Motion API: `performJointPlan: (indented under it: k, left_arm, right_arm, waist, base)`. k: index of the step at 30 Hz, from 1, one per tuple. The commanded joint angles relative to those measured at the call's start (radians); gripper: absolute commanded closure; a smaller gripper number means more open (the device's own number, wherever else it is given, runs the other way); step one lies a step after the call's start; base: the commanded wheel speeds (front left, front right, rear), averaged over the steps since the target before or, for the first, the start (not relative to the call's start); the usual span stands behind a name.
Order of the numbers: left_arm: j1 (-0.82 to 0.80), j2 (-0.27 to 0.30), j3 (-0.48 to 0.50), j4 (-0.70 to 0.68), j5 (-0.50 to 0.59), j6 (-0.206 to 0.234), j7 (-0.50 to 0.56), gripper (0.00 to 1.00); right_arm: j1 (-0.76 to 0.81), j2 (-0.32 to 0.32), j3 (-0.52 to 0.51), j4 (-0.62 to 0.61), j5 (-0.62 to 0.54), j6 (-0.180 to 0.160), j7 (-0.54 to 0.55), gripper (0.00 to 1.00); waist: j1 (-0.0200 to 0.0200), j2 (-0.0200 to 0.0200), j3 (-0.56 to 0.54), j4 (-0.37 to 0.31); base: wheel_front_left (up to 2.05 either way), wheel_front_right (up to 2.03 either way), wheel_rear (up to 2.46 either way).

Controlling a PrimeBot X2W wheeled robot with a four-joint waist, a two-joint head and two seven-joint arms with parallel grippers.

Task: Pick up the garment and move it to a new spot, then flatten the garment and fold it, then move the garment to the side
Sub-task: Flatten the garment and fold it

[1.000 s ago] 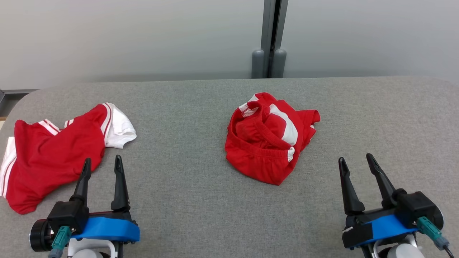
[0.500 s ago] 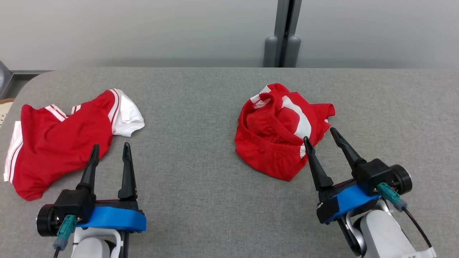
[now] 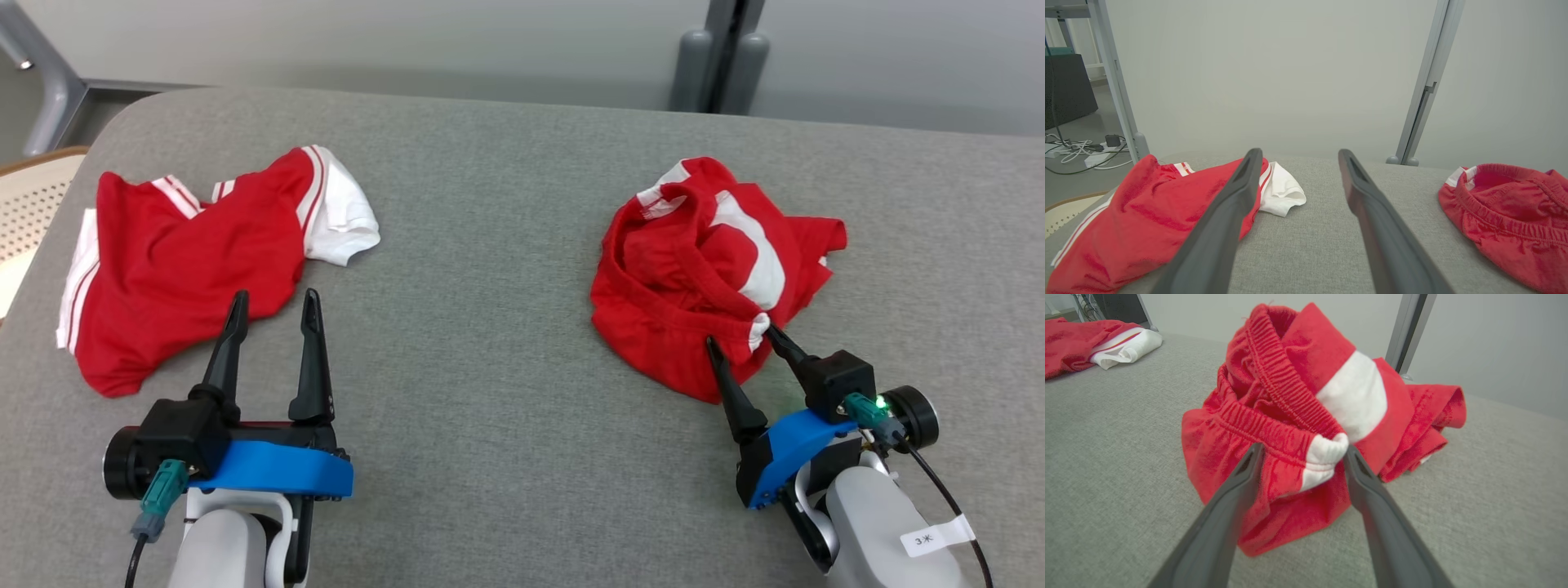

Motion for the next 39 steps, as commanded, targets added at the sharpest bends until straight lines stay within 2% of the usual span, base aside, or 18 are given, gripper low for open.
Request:
performJointPlan:
  k: [1, 4, 5, 6, 12, 16, 21, 26, 27, 31, 32, 33, 34, 39]
  left_arm:
    - [-0.014, -0.002, 0.001, 0.002, -0.004, 0.003, -0.005, 0.00]
    - [-0.021, -0.002, -0.010, 0.006, -0.012, 0.007, -0.005, 0.00]
    - [-0.020, -0.002, -0.012, 0.007, -0.013, 0.008, -0.005, 0.00]
    - [-0.021, -0.002, -0.015, 0.009, -0.014, 0.008, -0.005, 0.00]
    - [-0.011, -0.002, -0.019, 0.014, -0.022, 0.012, -0.005, 0.00]
    - [-0.002, -0.002, -0.016, 0.012, -0.023, 0.015, -0.005, 0.00]
    - [0.004, -0.002, -0.024, 0.013, -0.026, 0.020, -0.005, 0.00]
    - [0.009, -0.002, -0.036, 0.012, -0.039, 0.024, -0.005, 0.00]
    - [0.010, -0.002, -0.040, 0.014, -0.041, 0.025, -0.005, 0.00]
    - [0.014, -0.002, -0.041, 0.018, -0.046, 0.028, -0.005, 0.00]
    - [0.015, -0.002, -0.040, 0.020, -0.047, 0.028, -0.005, 0.00]
    - [0.016, -0.002, -0.038, 0.020, -0.046, 0.030, -0.005, 0.00]
    - [0.018, -0.002, -0.036, 0.020, -0.046, 0.030, -0.005, 0.00]
    - [0.023, -0.002, -0.026, 0.017, -0.040, 0.031, -0.005, 0.00]
  right_arm:
    - [-0.016, -0.001, 0.001, 0.008, 0.004, 0.000, -0.004, 0.00]
    - [-0.034, 0.002, 0.012, 0.050, 0.023, 0.000, -0.004, 0.00]
    - [-0.041, 0.003, 0.017, 0.051, 0.029, 0.000, -0.004, 0.53]
    - [-0.043, 0.005, 0.021, 0.039, 0.036, 0.000, -0.004, 1.00]
    - [-0.031, -0.003, 0.060, -0.063, 0.034, 0.000, -0.004, 1.00]
    - [-0.028, 0.004, 0.125, -0.139, 0.008, 0.000, -0.004, 1.00]
    - [-0.009, 0.014, 0.287, -0.154, -0.026, 0.000, -0.004, 1.00]
    - [0.011, 0.027, 0.467, -0.084, -0.008, 0.000, -0.004, 1.00]
    - [0.025, 0.032, 0.541, -0.053, 0.006, 0.000, -0.004, 1.00]
    - [0.045, 0.041, 0.660, -0.012, 0.056, 0.000, -0.004, 1.00]
    - [0.047, 0.043, 0.677, -0.015, 0.072, 0.000, -0.004, 0.84]
    - [0.048, 0.044, 0.687, -0.020, 0.087, 0.000, -0.004, 0.25]
    - [0.048, 0.044, 0.690, -0.024, 0.096, 0.000, -0.004, 0.00]
    - [0.040, 0.045, 0.634, -0.085, 0.120, 0.000, -0.004, 0.00]
  waist:
    - [-0.0001, -0.0001, 0.010, 0.011]
    - [-0.0001, -0.0001, 0.012, 0.029]
    - [-0.0001, -0.0001, 0.011, 0.032]
    - [-0.0001, -0.0001, 0.009, 0.036]
    - [-0.0001, -0.0001, -0.012, 0.044]
    - [-0.0001, -0.0001, -0.028, 0.042]
    - [-0.0001, -0.0001, -0.041, 0.042]
    - [-0.0001, -0.0001, -0.044, 0.048]
    - [-0.0001, -0.0001, -0.045, 0.051]
    - [-0.0001, -0.0001, -0.046, 0.052]
    - [-0.0001, -0.0001, -0.047, 0.051]
    - [-0.0001, -0.0001, -0.047, 0.048]
    - [-0.0001, -0.0001, -0.047, 0.045]
    - [-0.0001, -0.0001, -0.054, 0.011]
  base:
    - [0.00, 0.00, 0.00]
    - [0.00, 0.00, 0.00]
    - [0.00, 0.00, 0.00]
    - [0.00, 0.00, 0.00]
    - [0.00, 0.00, 0.00]
    - [0.00, 0.00, 0.00]
    - [0.00, 0.00, 0.00]
    - [0.00, 0.00, 0.00]
    - [0.00, 0.00, 0.00]
    - [0.00, 0.00, 0.00]
    - [0.00, 0.00, 0.00]
    - [0.00, 0.00, 0.00]
    - [0.00, 0.00, 0.00]
    - [0.00, 0.00, 0.00]
